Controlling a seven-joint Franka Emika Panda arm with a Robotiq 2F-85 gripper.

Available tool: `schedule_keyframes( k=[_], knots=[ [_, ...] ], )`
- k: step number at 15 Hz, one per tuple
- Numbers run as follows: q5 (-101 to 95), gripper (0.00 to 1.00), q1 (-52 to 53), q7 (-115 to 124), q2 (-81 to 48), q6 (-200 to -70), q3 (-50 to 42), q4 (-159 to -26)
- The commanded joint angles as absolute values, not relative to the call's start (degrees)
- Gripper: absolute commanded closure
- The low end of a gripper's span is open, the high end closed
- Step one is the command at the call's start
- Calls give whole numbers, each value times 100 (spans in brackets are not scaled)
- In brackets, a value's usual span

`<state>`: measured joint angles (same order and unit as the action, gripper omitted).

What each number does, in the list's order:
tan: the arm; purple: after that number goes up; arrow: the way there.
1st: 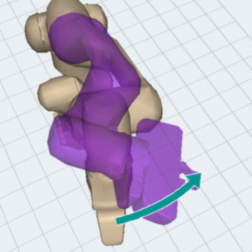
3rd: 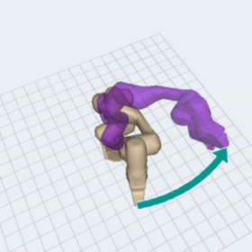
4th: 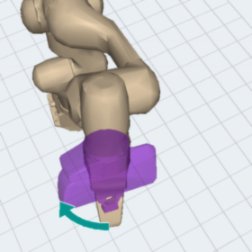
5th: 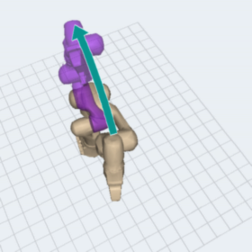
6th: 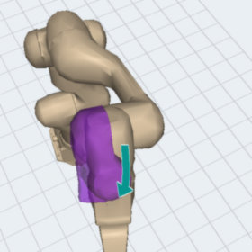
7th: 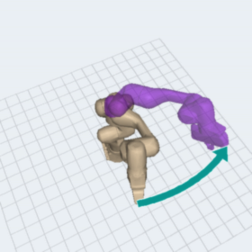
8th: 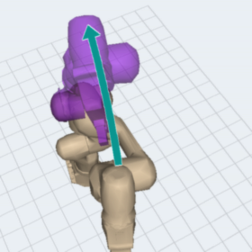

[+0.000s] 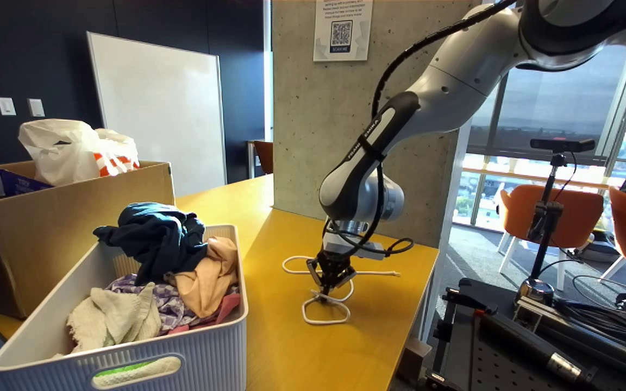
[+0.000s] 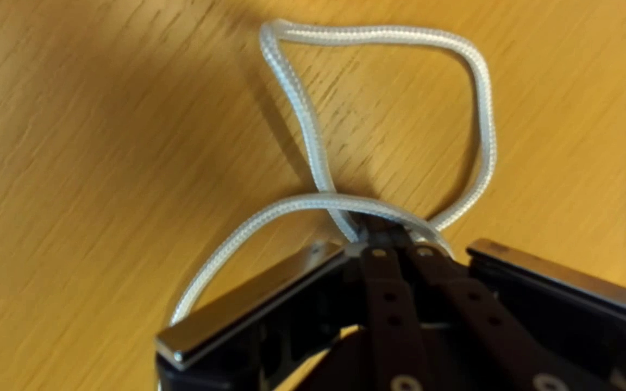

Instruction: Unfold the white string

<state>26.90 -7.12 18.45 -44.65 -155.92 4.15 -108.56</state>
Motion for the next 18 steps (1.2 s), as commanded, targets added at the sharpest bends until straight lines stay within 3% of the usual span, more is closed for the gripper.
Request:
schedule_keyframes(
  k=[1, 3, 4, 5, 15, 18],
  knots=[
    [2724, 100, -799, 1741, -4600, -15360, 439, -10606],
    [2718, 100, -795, 1785, -4609, -15235, 400, -10567],
    [2735, 74, -801, 1786, -4602, -15222, 402, -10572],
    [2740, 73, -802, 1782, -4599, -15221, 397, -10576],
    [2807, 2, -914, 1720, -4557, -15298, 437, -10661],
    [2861, 0, -986, 1626, -4417, -15389, 502, -10845]
  ],
)
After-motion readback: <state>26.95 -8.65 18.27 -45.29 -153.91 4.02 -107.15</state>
